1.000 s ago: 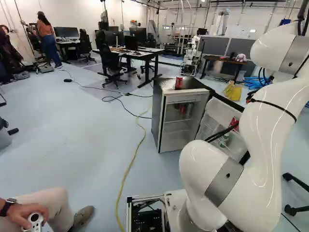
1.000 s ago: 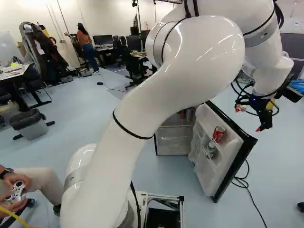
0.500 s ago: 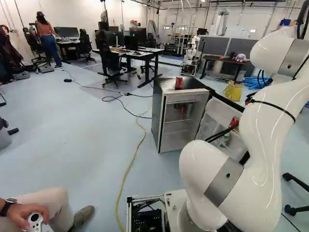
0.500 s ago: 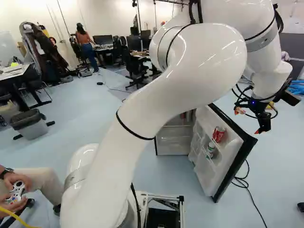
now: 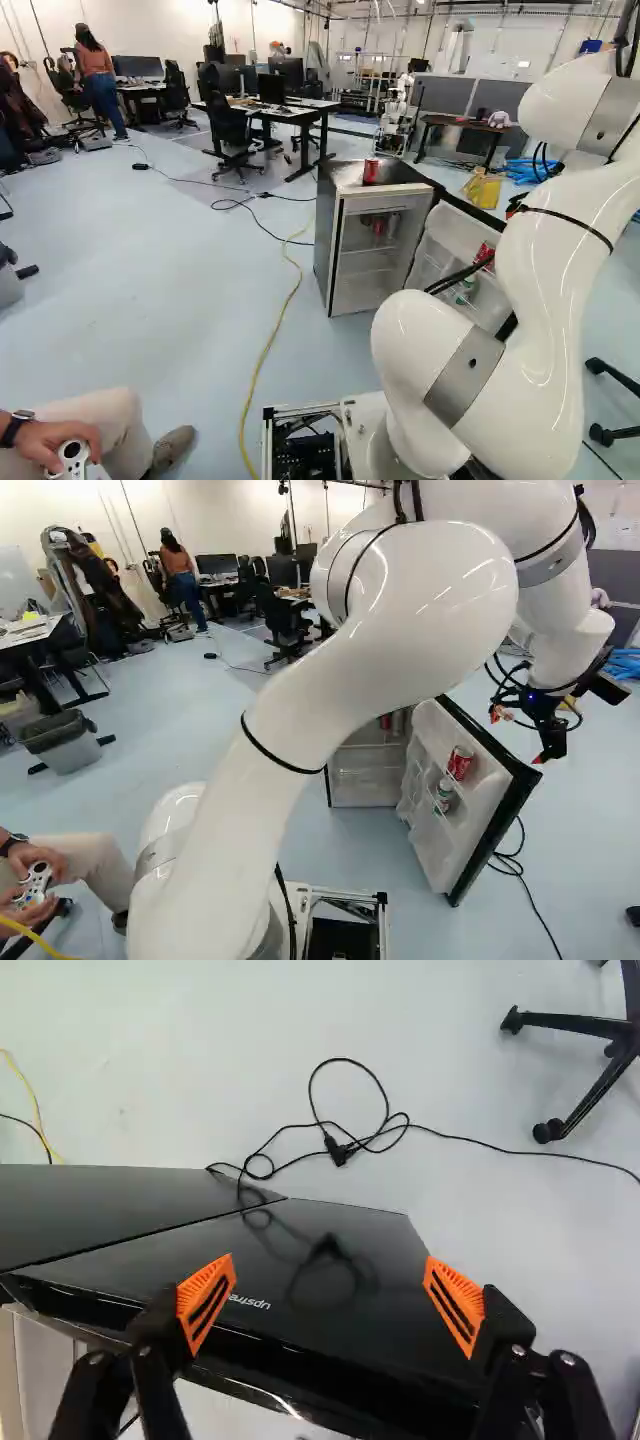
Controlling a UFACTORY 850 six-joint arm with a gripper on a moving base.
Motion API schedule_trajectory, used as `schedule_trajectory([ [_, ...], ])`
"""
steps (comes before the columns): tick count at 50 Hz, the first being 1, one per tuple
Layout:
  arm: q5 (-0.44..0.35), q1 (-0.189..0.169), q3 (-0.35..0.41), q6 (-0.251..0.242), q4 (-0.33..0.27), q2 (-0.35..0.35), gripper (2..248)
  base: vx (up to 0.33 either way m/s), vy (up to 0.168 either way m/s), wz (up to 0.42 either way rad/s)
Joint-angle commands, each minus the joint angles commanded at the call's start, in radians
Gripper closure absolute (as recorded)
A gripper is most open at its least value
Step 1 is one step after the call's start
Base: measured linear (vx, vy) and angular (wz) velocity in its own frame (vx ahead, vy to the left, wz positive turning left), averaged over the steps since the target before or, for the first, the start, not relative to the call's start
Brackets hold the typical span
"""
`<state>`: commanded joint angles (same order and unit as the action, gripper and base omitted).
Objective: Grab a drink from the fridge
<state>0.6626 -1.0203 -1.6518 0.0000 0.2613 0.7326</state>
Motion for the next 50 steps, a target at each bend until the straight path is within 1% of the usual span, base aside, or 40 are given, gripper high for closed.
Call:
schedule_trajectory([
  [50, 0.052, 0.011, 0.106, 0.000, 0.000, -0.069, 3, 0.000, 0.000, 0.000],
])
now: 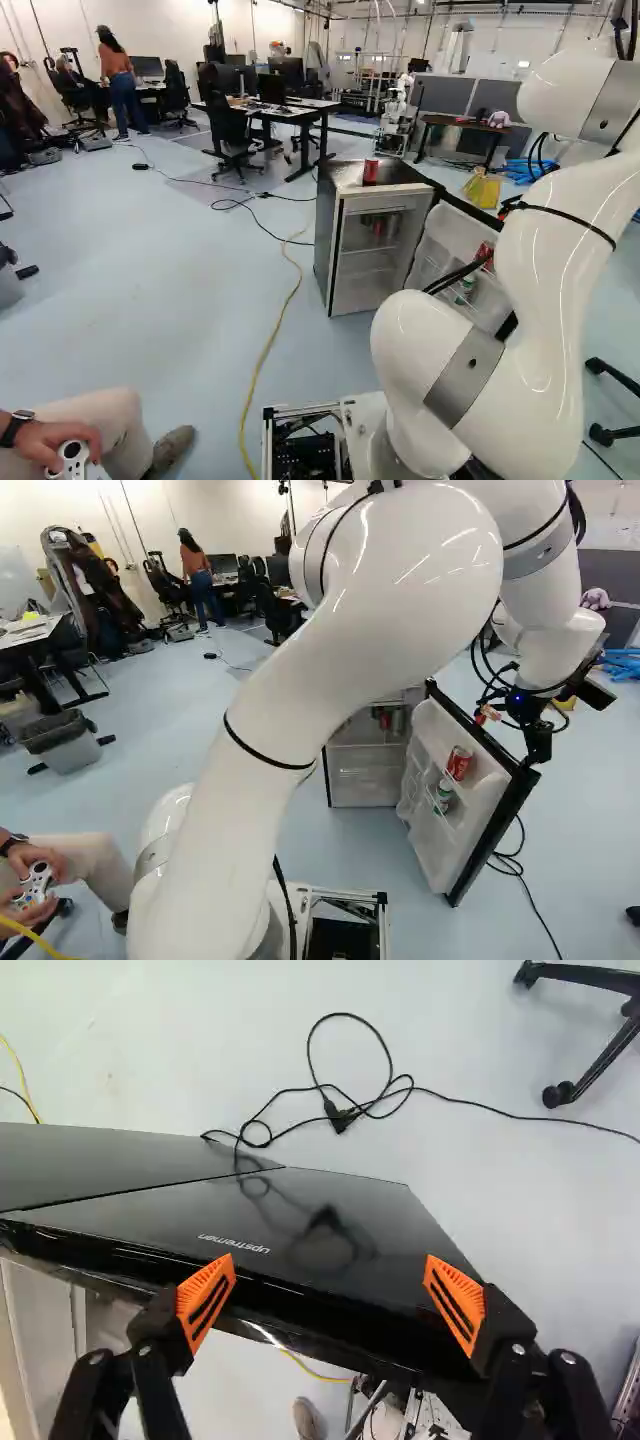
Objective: Grab a drink from the fridge
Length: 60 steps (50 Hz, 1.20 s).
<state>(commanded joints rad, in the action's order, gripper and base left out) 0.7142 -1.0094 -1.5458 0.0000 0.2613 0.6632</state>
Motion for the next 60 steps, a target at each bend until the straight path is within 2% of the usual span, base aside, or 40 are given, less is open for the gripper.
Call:
schedule_trajectory([
  [60, 0.062, 0.041, 0.120, 0.000, 0.000, -0.079, 3, 0.000, 0.000, 0.000],
])
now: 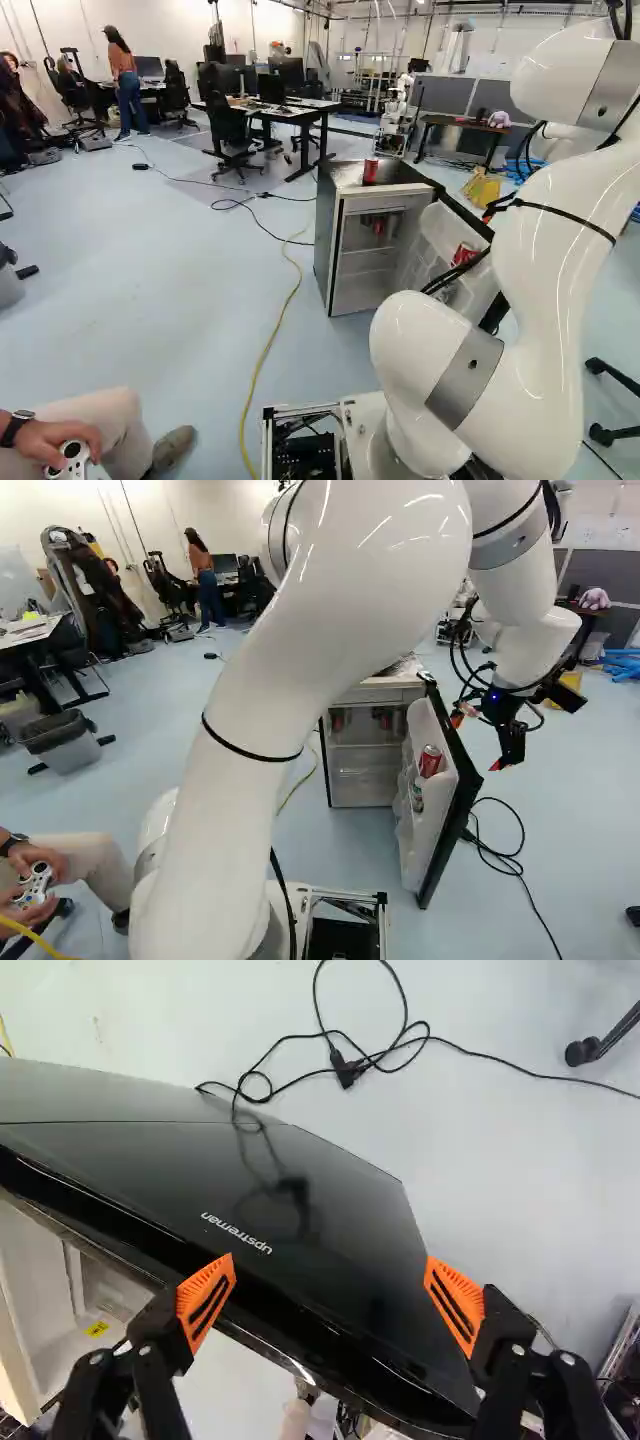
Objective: Grab a drink from the fridge
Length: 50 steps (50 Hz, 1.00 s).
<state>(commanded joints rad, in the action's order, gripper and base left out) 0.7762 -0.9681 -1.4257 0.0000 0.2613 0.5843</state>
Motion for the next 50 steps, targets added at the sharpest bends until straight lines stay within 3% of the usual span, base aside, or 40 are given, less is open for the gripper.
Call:
schedule_trajectory([
  [50, 0.052, 0.055, 0.108, 0.000, 0.000, -0.071, 3, 0.000, 0.000, 0.000],
])
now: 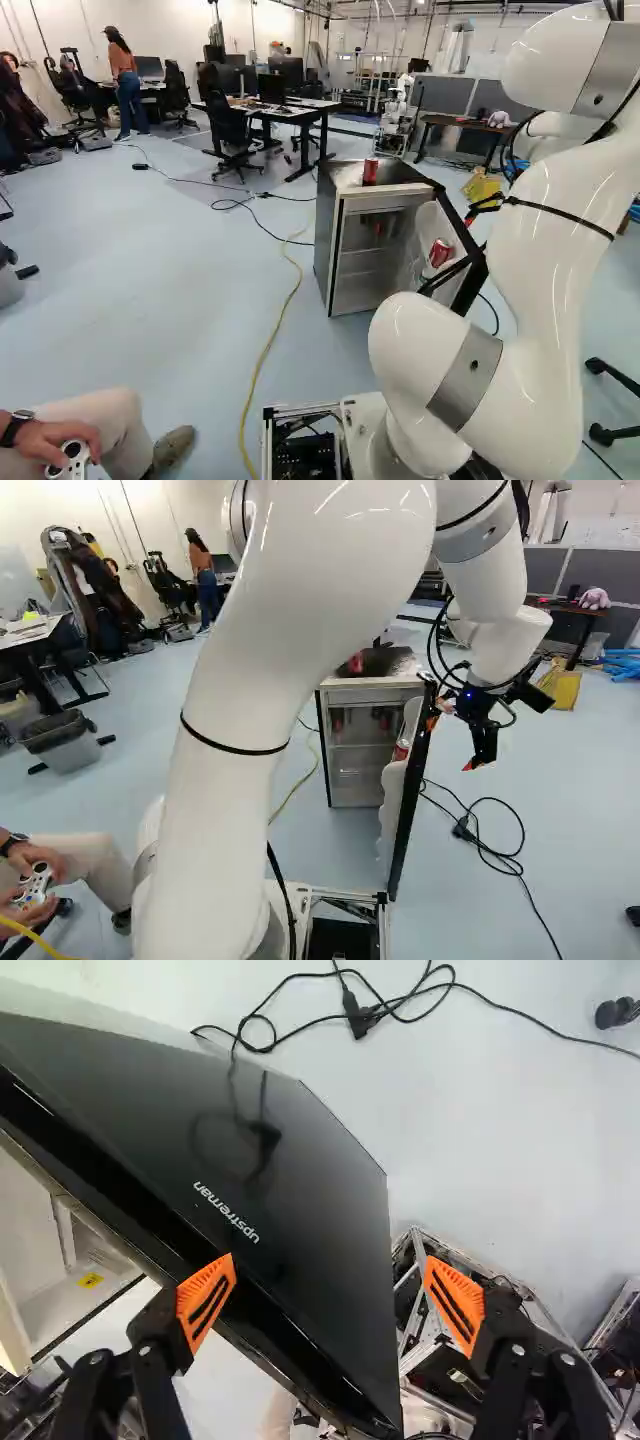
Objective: Grab a drink from the fridge
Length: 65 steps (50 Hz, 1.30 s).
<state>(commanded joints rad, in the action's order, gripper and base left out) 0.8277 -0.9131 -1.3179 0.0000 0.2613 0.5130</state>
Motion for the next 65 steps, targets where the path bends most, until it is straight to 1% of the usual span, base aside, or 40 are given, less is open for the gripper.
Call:
schedule_trajectory([
  [26, 0.027, 0.046, 0.037, 0.000, 0.000, -0.025, 3, 0.000, 0.000, 0.000],
  [65, 0.067, 0.152, 0.059, 0.000, 0.000, -0.039, 3, 0.000, 0.000, 0.000],
])
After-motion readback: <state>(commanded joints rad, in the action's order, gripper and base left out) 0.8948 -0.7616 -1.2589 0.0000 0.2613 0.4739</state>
